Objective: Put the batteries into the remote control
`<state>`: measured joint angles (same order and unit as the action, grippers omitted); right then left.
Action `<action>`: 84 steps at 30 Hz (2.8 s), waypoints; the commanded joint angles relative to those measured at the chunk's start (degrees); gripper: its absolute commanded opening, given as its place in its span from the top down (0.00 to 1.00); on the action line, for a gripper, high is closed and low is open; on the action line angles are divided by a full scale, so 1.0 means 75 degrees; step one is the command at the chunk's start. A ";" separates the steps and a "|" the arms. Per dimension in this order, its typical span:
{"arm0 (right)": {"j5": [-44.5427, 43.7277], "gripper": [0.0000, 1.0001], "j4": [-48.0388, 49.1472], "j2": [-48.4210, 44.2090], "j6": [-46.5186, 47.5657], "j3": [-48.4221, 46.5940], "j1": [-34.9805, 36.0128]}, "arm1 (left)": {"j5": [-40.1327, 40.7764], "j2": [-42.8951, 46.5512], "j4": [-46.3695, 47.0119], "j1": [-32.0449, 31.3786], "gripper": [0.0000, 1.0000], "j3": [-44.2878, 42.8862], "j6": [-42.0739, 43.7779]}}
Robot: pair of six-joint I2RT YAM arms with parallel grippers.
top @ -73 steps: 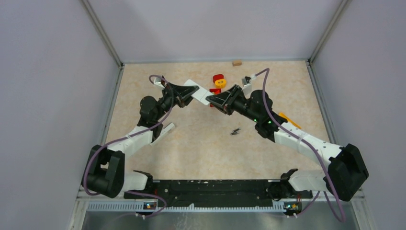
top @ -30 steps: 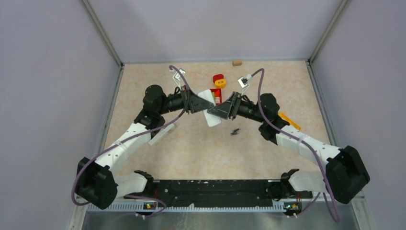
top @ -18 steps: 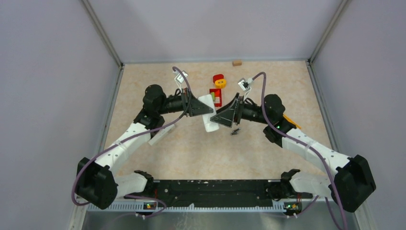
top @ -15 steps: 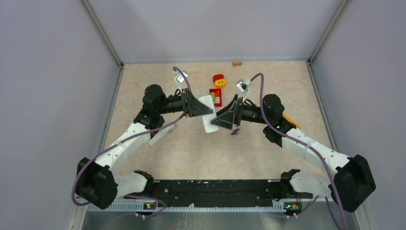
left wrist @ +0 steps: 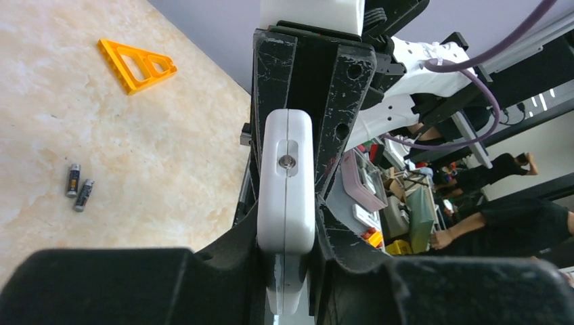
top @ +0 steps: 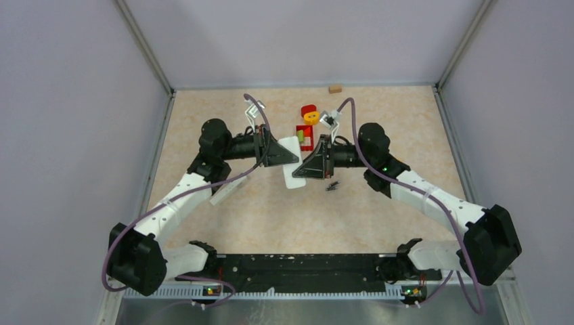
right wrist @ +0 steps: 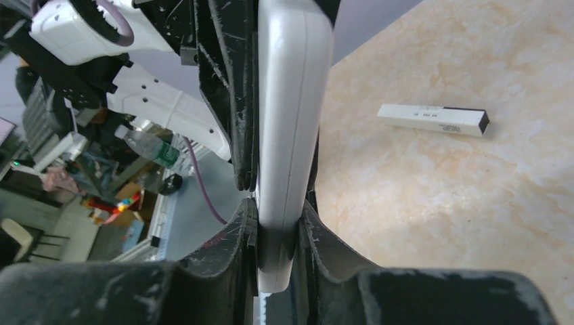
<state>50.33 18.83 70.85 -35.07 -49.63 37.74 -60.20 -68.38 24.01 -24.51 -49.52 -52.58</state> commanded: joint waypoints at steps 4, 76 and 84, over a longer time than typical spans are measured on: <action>-0.0125 1.00 0.0098 0.0104 0.0167 -0.0413 0.0084 | 0.0702 0.0292 -0.0576 0.0004 0.79 -0.0433 0.0628; -0.6369 0.47 -0.6263 0.1780 0.1556 -0.1566 -0.2012 | 0.8111 -0.0734 -0.6192 0.2413 0.01 0.1171 0.1762; -0.5521 0.47 -0.5875 0.1524 0.1211 -0.1426 -0.1788 | 0.5797 -0.1362 -0.5713 0.2267 0.08 0.1116 0.2092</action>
<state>3.18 -29.63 84.71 -23.68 -60.73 22.79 -7.03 -78.72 -23.94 -6.81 -40.71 -38.15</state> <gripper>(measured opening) 0.532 0.939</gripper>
